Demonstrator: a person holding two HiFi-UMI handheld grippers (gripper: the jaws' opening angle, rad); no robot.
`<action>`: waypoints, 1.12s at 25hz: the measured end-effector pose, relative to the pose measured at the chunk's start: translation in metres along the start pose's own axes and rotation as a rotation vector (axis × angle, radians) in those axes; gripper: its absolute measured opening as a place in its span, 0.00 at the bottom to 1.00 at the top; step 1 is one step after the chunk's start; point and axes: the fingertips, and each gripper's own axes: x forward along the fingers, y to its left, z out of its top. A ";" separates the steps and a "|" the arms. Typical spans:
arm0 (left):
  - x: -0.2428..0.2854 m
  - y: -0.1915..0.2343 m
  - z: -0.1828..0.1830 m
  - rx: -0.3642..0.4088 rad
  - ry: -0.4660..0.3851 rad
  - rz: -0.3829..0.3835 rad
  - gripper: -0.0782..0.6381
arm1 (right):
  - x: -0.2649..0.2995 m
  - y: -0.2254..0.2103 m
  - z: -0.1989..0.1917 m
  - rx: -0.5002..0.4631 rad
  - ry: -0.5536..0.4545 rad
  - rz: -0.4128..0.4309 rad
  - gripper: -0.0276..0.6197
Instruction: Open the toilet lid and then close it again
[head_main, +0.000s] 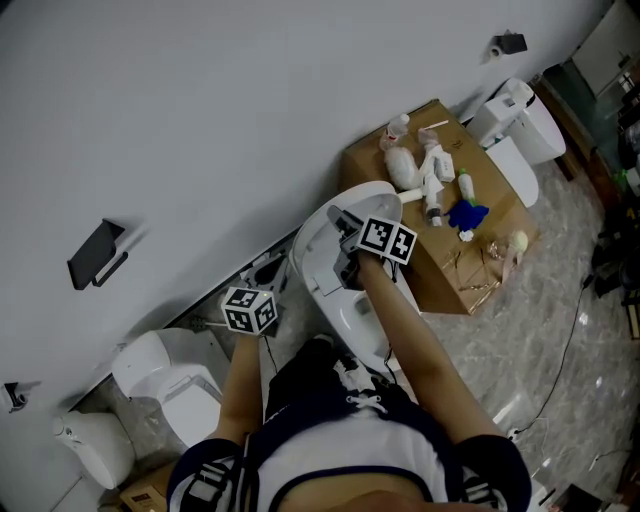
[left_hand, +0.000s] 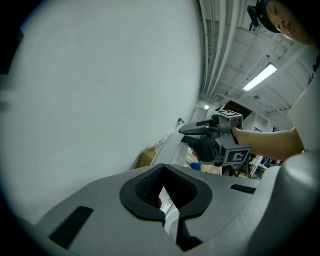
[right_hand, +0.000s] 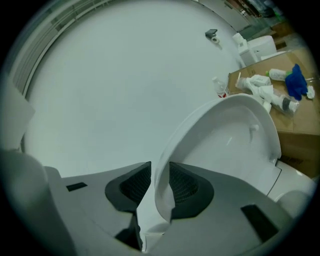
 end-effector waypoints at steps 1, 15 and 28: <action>-0.001 0.000 -0.001 0.000 0.003 0.004 0.12 | 0.002 0.000 0.000 0.005 0.009 -0.004 0.19; 0.006 -0.012 -0.005 0.054 0.046 0.005 0.12 | -0.007 -0.001 -0.009 -0.013 0.050 0.047 0.10; 0.018 -0.046 -0.003 0.095 0.056 -0.062 0.12 | -0.046 -0.003 -0.024 -0.035 0.017 0.059 0.11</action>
